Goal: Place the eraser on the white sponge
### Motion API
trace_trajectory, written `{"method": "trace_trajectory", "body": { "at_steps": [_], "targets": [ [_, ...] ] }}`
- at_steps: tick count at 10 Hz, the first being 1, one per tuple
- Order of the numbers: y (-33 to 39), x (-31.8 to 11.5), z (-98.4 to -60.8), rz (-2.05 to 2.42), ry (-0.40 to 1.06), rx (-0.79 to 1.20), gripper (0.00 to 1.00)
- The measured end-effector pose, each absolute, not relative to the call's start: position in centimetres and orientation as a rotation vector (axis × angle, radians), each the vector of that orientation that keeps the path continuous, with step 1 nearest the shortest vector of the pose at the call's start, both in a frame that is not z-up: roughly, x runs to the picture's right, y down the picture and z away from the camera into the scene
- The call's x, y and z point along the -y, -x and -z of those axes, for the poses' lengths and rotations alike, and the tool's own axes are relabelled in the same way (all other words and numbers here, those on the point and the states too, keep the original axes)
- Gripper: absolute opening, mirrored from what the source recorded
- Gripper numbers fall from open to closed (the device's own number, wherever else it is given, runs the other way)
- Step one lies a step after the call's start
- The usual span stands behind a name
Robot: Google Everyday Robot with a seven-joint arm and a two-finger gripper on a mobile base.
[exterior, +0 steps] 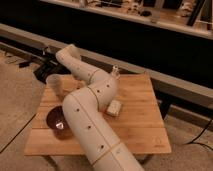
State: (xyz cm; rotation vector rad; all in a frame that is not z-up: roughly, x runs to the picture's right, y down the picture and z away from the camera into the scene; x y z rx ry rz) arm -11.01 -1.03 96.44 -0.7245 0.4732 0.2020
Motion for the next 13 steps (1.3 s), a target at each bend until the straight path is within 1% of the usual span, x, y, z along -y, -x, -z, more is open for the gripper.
{"method": "trace_trajectory", "body": {
  "at_steps": [2,7,9,13],
  "targets": [
    [11.0,1.0,-96.3,-0.2,0.727,-0.472,0.0],
    [10.5,2.7,-92.1,-0.16,0.769,-0.395,0.0],
    [9.6,2.1,-90.9,-0.121,0.786,-0.394,0.0],
    [9.1,0.1,-91.0,-0.11,0.76,-0.364,0.0]
  ]
}}
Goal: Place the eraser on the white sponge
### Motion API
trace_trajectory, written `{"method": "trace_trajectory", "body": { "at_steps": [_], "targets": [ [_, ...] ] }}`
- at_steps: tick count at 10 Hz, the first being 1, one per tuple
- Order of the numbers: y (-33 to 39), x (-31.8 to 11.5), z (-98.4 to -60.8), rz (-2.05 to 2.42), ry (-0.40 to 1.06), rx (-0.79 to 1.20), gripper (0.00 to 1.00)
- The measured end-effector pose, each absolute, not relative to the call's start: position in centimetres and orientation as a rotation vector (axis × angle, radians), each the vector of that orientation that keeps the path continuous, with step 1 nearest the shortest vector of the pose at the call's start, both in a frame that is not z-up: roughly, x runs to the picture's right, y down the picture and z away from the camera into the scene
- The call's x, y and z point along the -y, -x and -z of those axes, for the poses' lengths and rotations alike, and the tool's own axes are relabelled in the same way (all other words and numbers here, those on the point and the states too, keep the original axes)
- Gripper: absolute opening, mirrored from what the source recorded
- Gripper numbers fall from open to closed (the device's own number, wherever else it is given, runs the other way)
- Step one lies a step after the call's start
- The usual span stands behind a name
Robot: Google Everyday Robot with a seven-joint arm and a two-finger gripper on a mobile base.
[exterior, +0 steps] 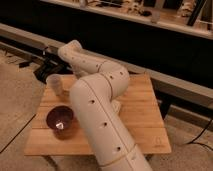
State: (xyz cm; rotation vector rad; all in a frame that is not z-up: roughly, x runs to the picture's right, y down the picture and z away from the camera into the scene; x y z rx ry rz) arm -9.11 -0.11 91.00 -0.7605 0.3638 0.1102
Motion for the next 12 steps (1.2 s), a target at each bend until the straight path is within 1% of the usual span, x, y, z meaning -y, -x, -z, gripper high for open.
{"method": "trace_trajectory", "body": {
  "at_steps": [3,6,8,12],
  "targets": [
    [8.7,-1.3,-90.5,-0.108,0.705,-0.302,0.0],
    [7.3,-3.0,-88.8,-0.101,0.669,-0.276,0.0],
    [5.3,-4.4,-87.5,-0.125,0.664,-0.29,0.0],
    [2.6,-6.4,-86.4,-0.176,0.668,-0.303,0.0]
  ]
}}
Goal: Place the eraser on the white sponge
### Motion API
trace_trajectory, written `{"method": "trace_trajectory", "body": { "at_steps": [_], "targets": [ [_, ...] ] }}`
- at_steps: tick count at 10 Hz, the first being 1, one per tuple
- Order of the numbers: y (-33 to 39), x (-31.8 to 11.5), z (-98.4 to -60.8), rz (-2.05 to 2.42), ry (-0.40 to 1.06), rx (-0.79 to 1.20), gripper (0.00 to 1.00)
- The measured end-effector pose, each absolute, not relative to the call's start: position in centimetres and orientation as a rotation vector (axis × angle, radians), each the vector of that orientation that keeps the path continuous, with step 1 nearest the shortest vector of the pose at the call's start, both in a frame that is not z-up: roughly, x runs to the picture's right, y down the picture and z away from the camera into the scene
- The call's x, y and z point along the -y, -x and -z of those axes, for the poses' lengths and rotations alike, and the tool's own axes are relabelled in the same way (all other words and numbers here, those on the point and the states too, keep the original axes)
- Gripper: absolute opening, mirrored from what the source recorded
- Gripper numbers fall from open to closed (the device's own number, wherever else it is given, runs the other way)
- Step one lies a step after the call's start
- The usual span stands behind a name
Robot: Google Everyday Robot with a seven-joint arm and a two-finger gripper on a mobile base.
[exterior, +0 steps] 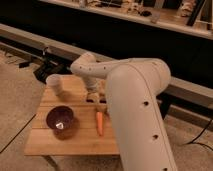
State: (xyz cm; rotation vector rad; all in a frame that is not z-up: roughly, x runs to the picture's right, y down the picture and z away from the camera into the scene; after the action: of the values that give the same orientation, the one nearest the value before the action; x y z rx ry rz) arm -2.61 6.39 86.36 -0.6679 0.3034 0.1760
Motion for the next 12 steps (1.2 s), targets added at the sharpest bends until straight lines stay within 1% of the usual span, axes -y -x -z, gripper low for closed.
{"method": "trace_trajectory", "body": {
  "at_steps": [8,12],
  "targets": [
    [-1.6,-8.6,-86.4,-0.286,0.665,-0.305,0.0],
    [-4.0,-10.0,-85.8,-0.309,0.677,-0.329,0.0]
  ]
}}
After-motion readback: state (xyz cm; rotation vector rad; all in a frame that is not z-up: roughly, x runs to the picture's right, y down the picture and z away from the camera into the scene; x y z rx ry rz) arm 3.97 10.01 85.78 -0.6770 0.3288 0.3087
